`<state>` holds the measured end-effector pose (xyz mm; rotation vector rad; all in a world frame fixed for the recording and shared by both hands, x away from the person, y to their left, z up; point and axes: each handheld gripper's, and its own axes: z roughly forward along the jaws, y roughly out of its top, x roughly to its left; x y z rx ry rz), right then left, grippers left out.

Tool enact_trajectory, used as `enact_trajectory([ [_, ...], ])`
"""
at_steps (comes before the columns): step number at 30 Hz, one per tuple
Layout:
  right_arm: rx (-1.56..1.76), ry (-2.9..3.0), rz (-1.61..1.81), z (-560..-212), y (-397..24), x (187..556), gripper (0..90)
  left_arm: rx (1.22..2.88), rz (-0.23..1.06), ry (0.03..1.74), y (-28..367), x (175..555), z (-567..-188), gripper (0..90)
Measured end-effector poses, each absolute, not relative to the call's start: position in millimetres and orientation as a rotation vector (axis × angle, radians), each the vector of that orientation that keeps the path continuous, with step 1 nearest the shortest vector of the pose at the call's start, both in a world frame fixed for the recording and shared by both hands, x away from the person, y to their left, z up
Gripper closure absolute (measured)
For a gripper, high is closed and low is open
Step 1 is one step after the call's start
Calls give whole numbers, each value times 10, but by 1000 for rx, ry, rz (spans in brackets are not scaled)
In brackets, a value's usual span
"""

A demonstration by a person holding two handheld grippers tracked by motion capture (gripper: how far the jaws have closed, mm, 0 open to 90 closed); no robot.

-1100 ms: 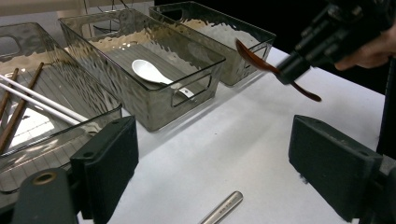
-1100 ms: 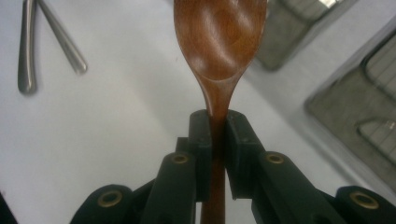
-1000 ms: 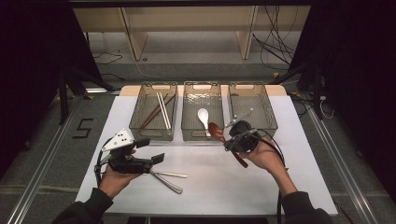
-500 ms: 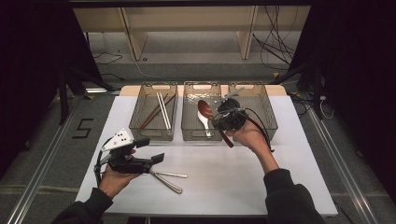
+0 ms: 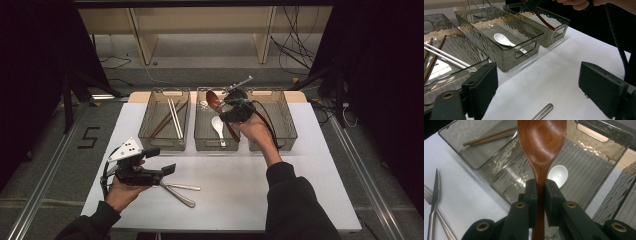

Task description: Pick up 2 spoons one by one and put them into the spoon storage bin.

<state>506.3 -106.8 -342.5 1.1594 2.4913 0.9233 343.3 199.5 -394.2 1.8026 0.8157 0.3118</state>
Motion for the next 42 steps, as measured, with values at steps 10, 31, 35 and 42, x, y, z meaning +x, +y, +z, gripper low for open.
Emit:
enact_trajectory([
  [10, 1204, 2464, 912, -3436, -1016, 5196, 824, 1803, 309, 815, 1984, 3434, -3945, 156],
  [31, 1276, 2391, 857, -3637, -961, 5413, 823, 1806, 302, 817, 1987, 3441, -3950, 156],
  [35, 1282, 2392, 845, -3683, -932, 5437, 822, 1807, 302, 816, 1984, 3439, -3949, 156],
  [42, 1309, 2392, 816, -3762, -931, 5476, 820, 1805, 302, 816, 1984, 3436, -3948, 156],
])
